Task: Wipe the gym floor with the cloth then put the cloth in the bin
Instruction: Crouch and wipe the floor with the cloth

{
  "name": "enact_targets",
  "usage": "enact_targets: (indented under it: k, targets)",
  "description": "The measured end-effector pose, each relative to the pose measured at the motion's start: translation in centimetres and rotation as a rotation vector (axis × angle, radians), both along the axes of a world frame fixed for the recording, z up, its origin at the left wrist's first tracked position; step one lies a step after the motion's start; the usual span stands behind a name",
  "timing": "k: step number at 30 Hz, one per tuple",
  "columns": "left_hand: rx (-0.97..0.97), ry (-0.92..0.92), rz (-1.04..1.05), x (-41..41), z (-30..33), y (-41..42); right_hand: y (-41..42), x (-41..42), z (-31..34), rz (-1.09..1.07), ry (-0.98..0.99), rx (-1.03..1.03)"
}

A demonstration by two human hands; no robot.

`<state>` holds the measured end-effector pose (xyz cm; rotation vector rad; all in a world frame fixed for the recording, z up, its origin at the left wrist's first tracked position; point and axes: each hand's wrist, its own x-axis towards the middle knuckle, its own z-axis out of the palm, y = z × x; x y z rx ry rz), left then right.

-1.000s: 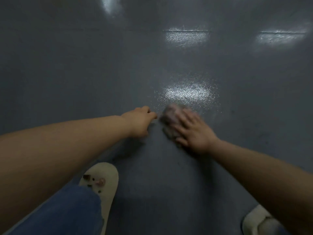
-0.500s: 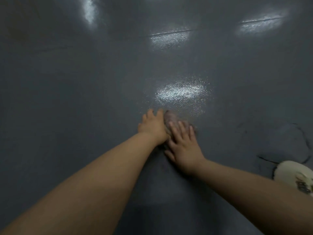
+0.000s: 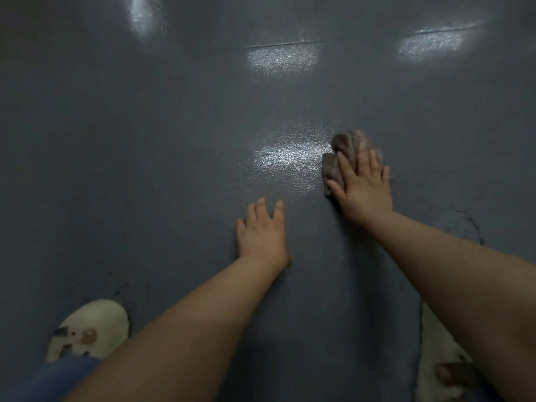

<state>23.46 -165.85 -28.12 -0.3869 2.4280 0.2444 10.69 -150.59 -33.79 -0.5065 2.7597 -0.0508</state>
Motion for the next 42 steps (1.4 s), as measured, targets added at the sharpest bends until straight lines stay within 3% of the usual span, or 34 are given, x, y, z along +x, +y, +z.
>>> enact_targets:
  k: [3,5,10,13,15,17,23,28,31,34,36,42]
  targets:
    - [-0.046,-0.066,0.012,0.1,-0.8,1.0,-1.5,1.3,0.7,-0.138,-0.042,-0.044]
    - [-0.085,-0.077,0.007,0.0,-0.9,1.3,-2.0,3.2,0.4,-0.106,-0.09,-0.034]
    - [-0.151,-0.108,-0.022,-0.1,-0.4,1.9,2.5,9.2,-0.2,0.48,0.001,-0.12]
    - [-0.158,-0.145,-0.024,-0.3,-0.1,2.2,6.3,8.7,-0.4,0.867,-0.02,-0.114]
    - [-0.144,-0.166,-0.01,-0.5,0.1,2.4,7.5,6.6,-0.6,0.983,-0.019,-0.09]
    - [-0.146,-0.163,-0.002,-0.7,-0.1,2.5,8.0,3.9,-0.6,0.868,-0.051,-0.023]
    - [-0.184,-0.199,-0.042,-1.0,-0.1,2.6,10.3,-2.9,0.4,0.145,-0.027,0.008]
    - [-0.224,-0.233,-0.069,-1.5,0.1,3.0,8.0,-1.6,1.3,-0.105,-0.107,-0.023]
    - [-0.221,-0.238,-0.076,-1.5,0.2,2.9,6.7,1.8,1.1,-0.037,-0.155,0.02]
    - [-0.209,-0.249,-0.064,-1.7,0.2,3.1,7.1,6.4,0.7,0.255,-0.048,-0.048]
    - [-0.204,-0.261,-0.048,-1.7,0.3,3.2,7.8,8.3,0.7,0.459,-0.086,-0.037]
    - [-0.16,-0.262,-0.018,-1.7,0.0,3.0,10.7,4.6,-0.3,0.781,-0.077,-0.034]
